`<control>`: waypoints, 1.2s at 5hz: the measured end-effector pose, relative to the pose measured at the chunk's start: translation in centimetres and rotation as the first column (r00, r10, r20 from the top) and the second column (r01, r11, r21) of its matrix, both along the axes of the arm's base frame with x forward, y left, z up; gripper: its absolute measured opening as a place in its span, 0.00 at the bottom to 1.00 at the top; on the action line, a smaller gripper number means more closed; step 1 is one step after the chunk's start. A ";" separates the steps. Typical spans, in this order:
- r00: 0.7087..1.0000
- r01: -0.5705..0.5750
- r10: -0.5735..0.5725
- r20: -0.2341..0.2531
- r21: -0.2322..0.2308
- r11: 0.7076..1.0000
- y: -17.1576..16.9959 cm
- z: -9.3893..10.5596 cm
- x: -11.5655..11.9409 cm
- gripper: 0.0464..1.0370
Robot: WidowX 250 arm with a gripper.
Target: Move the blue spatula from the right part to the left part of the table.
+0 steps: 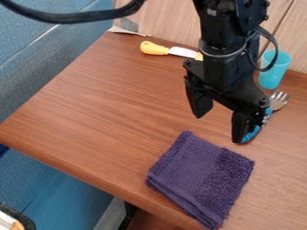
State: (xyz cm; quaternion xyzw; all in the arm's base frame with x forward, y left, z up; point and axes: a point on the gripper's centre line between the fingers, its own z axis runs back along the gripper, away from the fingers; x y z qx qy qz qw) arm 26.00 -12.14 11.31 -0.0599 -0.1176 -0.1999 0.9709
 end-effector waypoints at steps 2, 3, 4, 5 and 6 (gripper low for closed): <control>1.000 0.010 -0.009 -0.016 0.016 1.000 -0.4 -1.7 1.2 0.96; 1.000 0.017 -0.018 0.004 0.016 1.000 -1.0 -2.1 2.8 0.96; 1.000 0.021 -0.022 0.005 0.012 1.000 -1.8 -3.0 4.6 0.96; 1.000 0.021 -0.022 0.007 0.027 0.999 -2.4 -4.0 6.4 0.96; 1.000 0.016 -0.016 0.005 0.046 0.999 -3.1 -5.1 7.8 0.96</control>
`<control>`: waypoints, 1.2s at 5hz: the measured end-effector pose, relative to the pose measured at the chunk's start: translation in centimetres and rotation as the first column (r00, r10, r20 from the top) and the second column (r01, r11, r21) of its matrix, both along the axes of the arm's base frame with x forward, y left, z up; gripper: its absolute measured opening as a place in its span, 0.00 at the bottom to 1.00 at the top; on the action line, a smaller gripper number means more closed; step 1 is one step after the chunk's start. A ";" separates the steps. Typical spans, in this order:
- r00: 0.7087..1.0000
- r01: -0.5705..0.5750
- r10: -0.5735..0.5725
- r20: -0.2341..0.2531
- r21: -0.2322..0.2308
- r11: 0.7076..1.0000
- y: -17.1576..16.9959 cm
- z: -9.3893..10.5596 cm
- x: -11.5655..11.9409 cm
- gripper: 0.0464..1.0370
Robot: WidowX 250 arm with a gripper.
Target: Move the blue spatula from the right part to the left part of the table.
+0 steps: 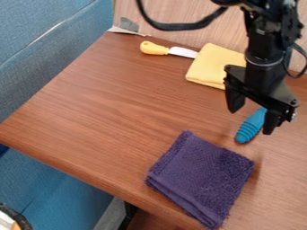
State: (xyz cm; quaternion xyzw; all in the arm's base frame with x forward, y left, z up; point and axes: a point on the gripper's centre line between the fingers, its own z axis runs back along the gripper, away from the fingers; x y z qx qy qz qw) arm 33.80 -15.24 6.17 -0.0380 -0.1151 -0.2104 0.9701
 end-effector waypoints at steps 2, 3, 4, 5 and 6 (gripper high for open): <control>1.000 -0.003 0.004 -0.019 0.046 0.999 -0.9 -2.2 1.2 0.93; 1.000 -0.004 0.006 -0.021 0.086 0.996 -1.1 -2.8 1.2 0.65; 1.000 -0.003 0.005 -0.023 0.080 0.997 -1.1 -2.8 1.3 0.38; 1.000 -0.005 0.007 -0.026 0.081 0.997 -1.2 -2.8 1.2 0.37; 0.999 0.031 -0.030 -0.022 0.082 0.996 -1.9 -2.6 1.0 0.37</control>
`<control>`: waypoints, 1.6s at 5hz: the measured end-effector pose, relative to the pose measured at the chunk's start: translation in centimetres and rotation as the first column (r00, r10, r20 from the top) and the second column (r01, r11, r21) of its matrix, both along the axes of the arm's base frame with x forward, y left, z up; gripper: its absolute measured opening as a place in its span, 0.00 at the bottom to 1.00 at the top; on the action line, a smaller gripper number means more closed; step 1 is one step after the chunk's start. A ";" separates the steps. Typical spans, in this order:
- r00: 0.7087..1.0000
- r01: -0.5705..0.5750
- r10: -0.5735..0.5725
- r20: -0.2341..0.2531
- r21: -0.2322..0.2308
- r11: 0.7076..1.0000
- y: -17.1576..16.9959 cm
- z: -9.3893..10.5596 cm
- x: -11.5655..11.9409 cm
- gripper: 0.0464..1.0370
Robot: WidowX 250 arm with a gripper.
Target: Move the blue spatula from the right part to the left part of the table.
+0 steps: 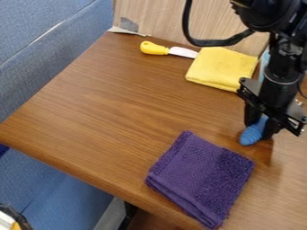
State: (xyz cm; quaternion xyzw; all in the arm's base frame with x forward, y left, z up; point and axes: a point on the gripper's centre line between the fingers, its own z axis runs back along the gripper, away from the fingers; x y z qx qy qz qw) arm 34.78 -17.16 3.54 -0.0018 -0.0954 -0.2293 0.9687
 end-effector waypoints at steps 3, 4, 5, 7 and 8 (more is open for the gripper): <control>0.982 0.058 -0.051 0.181 -0.035 0.998 -0.3 8.8 -1.3 0.37; 0.984 -0.032 0.032 0.177 -0.004 0.999 3.8 10.4 -2.1 0.37; 0.976 -0.152 0.148 0.161 0.007 0.988 8.8 11.0 -3.1 0.37; 0.948 -0.303 0.291 0.128 0.081 0.950 17.6 10.4 -5.0 0.37; 0.936 -0.348 0.337 0.099 0.120 0.930 20.6 9.1 -6.4 0.37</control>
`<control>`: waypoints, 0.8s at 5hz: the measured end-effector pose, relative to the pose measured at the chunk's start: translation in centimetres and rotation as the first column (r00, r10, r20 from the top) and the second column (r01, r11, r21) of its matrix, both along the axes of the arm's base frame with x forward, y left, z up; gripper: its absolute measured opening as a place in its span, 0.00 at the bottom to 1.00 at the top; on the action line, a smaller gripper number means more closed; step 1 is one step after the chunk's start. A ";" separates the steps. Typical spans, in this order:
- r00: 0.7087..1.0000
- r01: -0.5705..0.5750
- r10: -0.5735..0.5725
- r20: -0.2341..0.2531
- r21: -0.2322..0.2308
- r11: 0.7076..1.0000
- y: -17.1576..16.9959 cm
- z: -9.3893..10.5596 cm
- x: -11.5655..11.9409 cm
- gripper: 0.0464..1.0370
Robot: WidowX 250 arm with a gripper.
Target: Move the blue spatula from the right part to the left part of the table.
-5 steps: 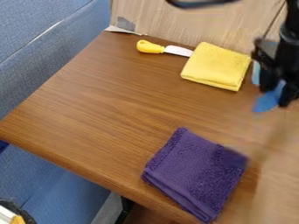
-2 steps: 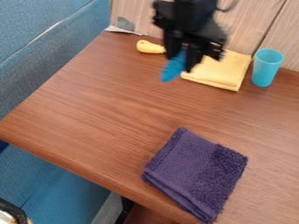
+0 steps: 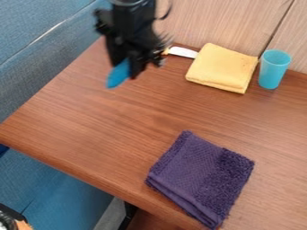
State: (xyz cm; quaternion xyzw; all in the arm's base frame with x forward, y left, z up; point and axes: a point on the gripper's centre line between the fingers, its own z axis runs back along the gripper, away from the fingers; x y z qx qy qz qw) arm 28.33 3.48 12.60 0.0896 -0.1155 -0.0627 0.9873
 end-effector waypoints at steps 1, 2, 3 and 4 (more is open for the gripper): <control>0.999 -0.049 0.049 -0.024 0.016 0.999 2.4 -1.8 -1.7 0.37; 0.992 -0.109 0.111 -0.054 0.031 0.994 3.9 -3.8 -2.3 0.37; 0.992 -0.104 0.108 -0.066 0.067 0.992 4.5 -5.8 -2.4 0.37; 0.994 -0.093 0.096 -0.057 0.059 0.994 4.4 -7.6 -1.7 0.37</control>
